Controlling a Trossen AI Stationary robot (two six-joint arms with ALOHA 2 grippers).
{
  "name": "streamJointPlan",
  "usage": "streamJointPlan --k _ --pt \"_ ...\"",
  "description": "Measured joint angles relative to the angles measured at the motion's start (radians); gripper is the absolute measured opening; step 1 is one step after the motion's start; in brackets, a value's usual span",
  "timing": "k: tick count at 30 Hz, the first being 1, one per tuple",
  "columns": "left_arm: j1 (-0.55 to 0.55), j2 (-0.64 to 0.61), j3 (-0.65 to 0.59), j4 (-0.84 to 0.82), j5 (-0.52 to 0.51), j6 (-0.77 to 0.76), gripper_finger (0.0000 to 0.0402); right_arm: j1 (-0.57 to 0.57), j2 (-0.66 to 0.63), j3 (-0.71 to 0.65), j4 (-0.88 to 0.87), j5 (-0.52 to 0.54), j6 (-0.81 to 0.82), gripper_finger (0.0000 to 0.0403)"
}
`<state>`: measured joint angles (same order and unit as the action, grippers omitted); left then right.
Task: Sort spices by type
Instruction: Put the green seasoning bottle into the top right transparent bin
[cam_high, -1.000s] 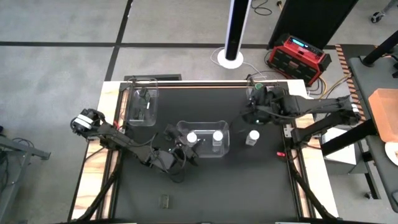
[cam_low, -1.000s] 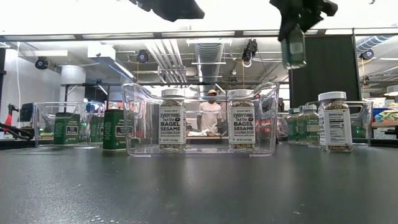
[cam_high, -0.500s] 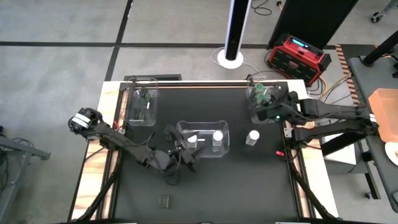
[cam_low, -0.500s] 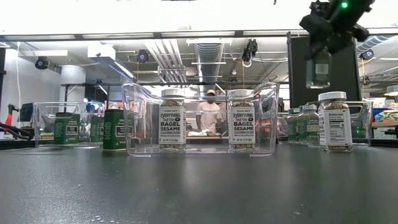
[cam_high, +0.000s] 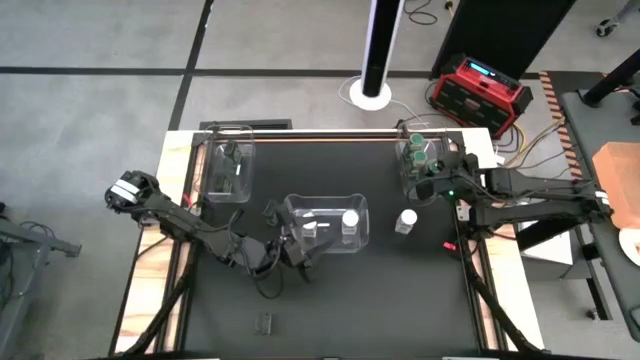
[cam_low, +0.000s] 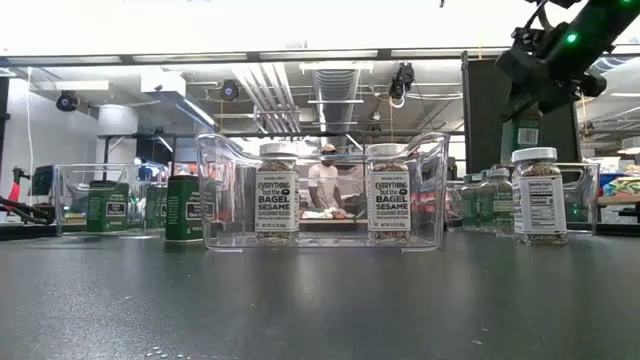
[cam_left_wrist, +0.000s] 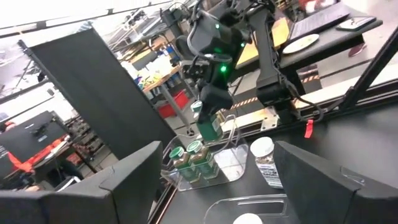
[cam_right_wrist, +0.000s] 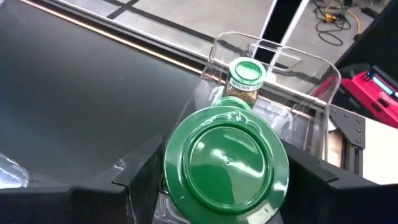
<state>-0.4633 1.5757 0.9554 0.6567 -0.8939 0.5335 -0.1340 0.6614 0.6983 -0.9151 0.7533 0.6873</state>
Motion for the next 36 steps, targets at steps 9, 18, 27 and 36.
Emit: streamJointPlan --k 9,18,27,36 --pt "0.0 0.0 0.0 0.001 0.046 0.0 0.029 -0.064 0.001 -0.008 0.048 -0.023 -0.104 0.0236" --pt "0.0 0.0 0.0 0.001 0.073 0.0 0.029 -0.15 0.002 -0.052 0.109 -0.109 -0.201 0.0236" --pt "0.0 0.0 0.0 0.001 0.076 0.0 0.029 -0.278 0.002 -0.12 0.244 -0.277 -0.313 0.0236" --pt "0.0 0.0 0.0 0.0 0.078 0.0 0.029 -0.358 0.003 -0.177 0.304 -0.359 -0.346 0.0236"
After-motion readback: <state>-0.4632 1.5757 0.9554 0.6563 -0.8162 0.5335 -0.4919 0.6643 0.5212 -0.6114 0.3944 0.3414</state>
